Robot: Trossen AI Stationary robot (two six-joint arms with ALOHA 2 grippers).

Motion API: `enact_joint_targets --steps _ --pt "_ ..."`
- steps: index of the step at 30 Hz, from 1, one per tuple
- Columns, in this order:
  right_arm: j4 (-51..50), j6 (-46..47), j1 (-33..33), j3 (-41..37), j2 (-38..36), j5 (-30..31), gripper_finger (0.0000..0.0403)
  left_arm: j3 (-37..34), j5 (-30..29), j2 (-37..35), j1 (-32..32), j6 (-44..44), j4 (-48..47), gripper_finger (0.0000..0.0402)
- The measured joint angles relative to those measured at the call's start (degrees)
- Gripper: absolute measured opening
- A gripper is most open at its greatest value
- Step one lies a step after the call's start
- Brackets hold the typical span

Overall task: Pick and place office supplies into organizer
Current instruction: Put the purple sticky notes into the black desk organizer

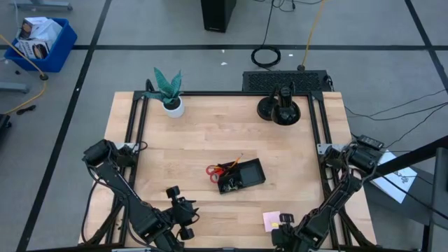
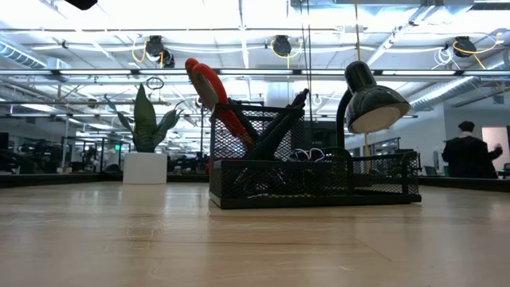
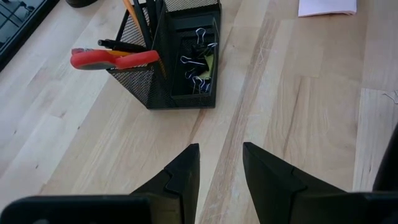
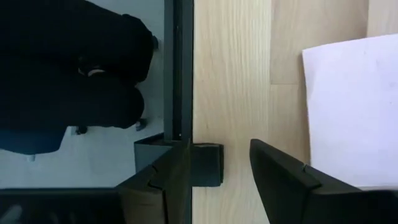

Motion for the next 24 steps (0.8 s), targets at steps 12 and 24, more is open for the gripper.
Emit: enact_joint_targets --steps 12,24 --pt "-6.53 -3.18 -2.2 0.0 -3.97 -1.28 0.015 0.0 0.73 0.01 0.0 -0.07 0.02 0.0127" --pt "-8.9 -4.63 -2.97 0.04 -4.98 0.6 0.0146 0.0 0.98 -0.01 0.0 -0.02 -0.05 0.0127"
